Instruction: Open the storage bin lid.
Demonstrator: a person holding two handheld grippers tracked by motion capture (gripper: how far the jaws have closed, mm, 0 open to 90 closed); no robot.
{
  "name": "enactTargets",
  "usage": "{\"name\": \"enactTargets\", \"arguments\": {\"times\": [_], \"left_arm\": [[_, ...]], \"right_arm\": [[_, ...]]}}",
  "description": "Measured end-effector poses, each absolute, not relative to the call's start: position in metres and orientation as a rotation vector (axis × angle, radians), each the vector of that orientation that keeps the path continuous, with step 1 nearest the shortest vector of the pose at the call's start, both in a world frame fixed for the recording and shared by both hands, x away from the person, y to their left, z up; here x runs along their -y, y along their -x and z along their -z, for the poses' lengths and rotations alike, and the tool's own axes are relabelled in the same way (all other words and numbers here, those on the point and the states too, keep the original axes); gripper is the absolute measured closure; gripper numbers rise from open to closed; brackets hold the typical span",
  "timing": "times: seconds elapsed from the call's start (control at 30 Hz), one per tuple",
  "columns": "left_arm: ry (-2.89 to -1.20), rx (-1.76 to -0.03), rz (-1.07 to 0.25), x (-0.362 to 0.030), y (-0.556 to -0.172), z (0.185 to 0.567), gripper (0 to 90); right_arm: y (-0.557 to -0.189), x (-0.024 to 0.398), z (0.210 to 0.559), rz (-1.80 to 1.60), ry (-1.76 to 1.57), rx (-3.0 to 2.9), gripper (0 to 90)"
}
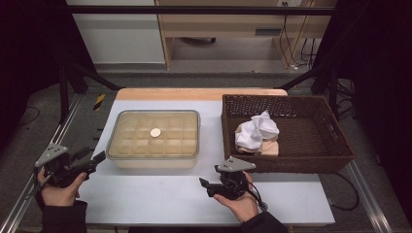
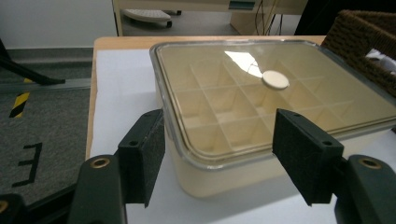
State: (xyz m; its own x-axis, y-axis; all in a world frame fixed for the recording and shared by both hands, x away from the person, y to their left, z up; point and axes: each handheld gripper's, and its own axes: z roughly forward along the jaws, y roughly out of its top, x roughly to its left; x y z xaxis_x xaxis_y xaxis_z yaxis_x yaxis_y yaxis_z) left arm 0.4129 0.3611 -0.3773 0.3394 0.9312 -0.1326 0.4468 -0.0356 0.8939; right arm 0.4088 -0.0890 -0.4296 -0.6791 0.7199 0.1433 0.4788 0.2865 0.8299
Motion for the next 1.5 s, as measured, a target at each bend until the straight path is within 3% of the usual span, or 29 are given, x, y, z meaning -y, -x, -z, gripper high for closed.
{"name": "enactTargets", "arguments": {"times": [0.87,1.5], "left_arm": [[-1.674,-1.267,-0.651,-0.345,-0.47,0.367,34.0],[-1.722,-1.332,-0.626,-0.35,-0.488,0.393,33.9]], "right_arm": [[-0.456,0.052,0.406,-1.347,-1.135,-2.203,27.3],[-0.498,0.029,0.406,-1.317,-1.247,-2.114,24.7]]}}
